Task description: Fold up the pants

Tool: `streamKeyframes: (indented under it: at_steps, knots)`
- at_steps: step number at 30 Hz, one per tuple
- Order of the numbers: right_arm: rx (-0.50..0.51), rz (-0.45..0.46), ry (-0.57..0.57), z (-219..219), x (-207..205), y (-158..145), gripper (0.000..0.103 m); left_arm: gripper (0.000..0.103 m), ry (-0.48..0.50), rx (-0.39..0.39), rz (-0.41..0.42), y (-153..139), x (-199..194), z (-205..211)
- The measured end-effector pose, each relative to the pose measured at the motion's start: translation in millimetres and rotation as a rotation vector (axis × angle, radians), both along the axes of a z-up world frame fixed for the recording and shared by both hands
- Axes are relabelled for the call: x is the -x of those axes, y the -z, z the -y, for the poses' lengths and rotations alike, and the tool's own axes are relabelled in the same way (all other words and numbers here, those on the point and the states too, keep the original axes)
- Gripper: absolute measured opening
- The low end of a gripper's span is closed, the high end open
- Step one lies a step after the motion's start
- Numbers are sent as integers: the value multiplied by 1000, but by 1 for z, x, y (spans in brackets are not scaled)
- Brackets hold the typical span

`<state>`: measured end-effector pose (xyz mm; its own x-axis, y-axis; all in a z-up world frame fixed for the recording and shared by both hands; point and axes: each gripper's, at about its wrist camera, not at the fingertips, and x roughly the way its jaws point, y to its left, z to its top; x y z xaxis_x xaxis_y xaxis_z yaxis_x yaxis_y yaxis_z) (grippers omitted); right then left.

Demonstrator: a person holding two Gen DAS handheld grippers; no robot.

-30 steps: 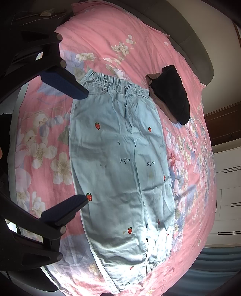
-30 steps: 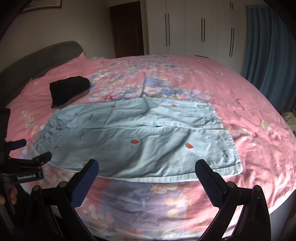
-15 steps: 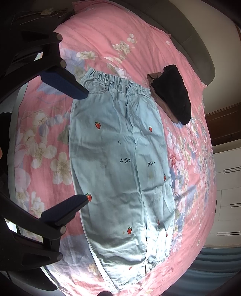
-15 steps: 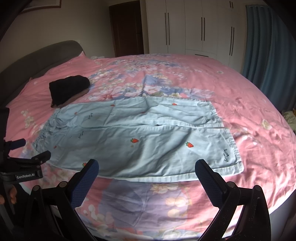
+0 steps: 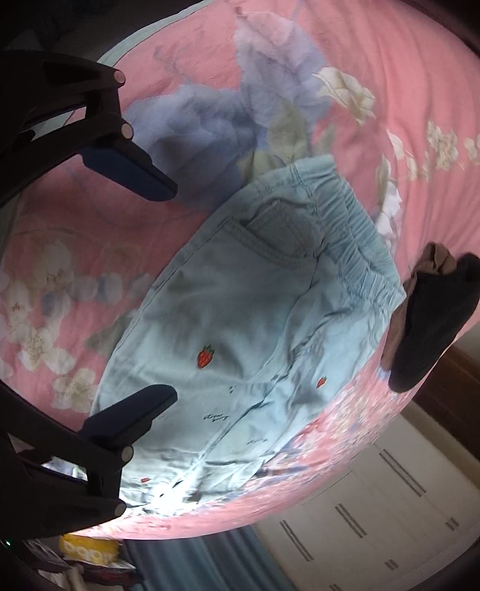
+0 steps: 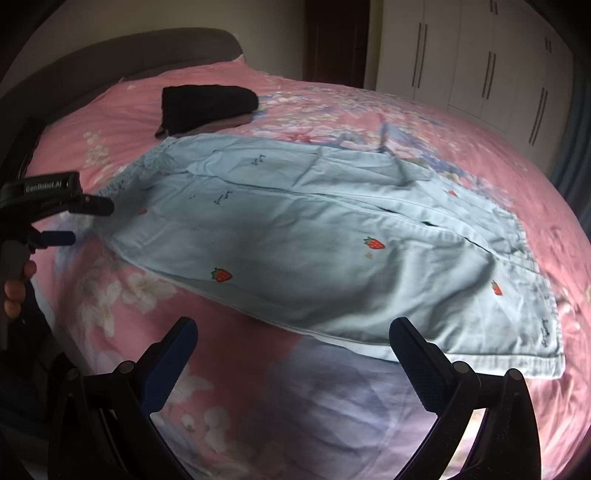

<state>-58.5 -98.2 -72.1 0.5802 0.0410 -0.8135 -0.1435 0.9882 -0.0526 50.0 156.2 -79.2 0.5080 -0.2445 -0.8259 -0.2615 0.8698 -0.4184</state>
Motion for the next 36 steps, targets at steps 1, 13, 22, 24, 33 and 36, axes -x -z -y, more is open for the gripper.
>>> streamKeyframes:
  at_steps: [1, 13, 22, 24, 33, 36]
  knots:
    - [20, 20, -32, -7, -2, 4, 103, 93, -18, 13, 24, 3, -3, -6]
    - [229, 185, -294, -62, -31, 36, 47, 39, -97, 48, 87, 20, -41, -33]
    - [178, 218, -280, -43, -23, 7, 5, 21, -35, 36, 163, -10, -5, -47]
    - [156, 205, -292, -46, -13, 3, 5, 22, -23, -18, 173, -15, 5, -46]
    - [131, 137, -296, -67, -9, 25, 26, 51, 28, -228, 110, -10, 9, -43]
    - [5, 149, -226, -29, -3, 4, 43, 54, 29, -287, 178, -28, 20, -48]
